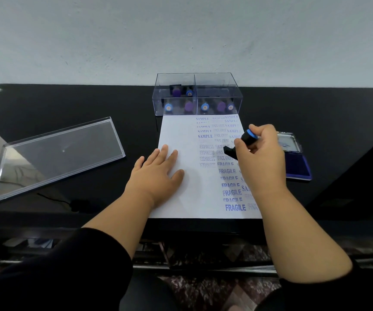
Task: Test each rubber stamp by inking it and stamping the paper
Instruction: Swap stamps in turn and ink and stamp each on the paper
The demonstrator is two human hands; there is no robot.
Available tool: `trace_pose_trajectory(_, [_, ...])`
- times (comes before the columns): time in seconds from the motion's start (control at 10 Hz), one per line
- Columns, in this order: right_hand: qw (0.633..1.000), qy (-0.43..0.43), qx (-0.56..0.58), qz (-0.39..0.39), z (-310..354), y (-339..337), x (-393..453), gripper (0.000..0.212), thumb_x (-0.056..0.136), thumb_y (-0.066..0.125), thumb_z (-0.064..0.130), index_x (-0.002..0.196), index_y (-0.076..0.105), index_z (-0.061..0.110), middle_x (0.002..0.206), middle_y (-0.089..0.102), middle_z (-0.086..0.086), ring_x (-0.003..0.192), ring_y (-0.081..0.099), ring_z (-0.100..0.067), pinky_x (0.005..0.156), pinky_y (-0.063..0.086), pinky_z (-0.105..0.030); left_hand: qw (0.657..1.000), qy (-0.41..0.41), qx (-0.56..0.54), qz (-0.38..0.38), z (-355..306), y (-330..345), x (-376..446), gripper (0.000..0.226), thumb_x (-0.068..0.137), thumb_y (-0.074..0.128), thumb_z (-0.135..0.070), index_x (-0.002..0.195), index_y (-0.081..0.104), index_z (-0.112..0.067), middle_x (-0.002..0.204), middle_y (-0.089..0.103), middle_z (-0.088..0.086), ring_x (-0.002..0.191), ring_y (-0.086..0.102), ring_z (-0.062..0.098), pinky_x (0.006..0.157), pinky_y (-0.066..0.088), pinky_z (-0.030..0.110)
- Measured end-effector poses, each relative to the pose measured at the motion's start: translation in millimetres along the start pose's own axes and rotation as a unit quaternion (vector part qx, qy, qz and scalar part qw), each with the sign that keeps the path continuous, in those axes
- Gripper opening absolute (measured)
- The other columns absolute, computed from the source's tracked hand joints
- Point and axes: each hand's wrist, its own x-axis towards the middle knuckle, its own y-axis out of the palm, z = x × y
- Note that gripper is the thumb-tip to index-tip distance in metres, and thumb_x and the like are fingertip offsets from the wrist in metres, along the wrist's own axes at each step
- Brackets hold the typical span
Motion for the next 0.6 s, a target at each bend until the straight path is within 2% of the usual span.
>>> trace_pose_trajectory(0.4, [1.0,0.004,-0.019,0.009,-1.2,-0.4,0.9,0.023,0.09,0.059,0.022,0.102,0.041,0.031,0.079,0.058,0.009,0.072,0.056,-0.009,0.057,0.041,-0.022,1.0,-0.001,-0.005,-0.002,0.0,0.4,0.8,0.056,0.1,0.022,-0.048,0.151,0.004,-0.035,0.159,-0.01,-0.012,0.145,-0.009,0.005,0.117,-0.008,0.032])
trace_pose_trajectory(0.6, [0.997,-0.004,-0.071,0.018,2.8,-5.9,4.5,0.025,0.091,0.058,0.025,0.113,0.046,0.024,0.083,0.058,0.008,0.074,0.057,-0.015,0.06,0.046,-0.03,1.0,0.0,-0.001,-0.001,0.8,1.3,1.0,0.056,0.1,0.021,-0.049,0.151,0.003,-0.036,0.159,-0.01,-0.011,0.145,-0.009,0.005,0.117,-0.008,0.032])
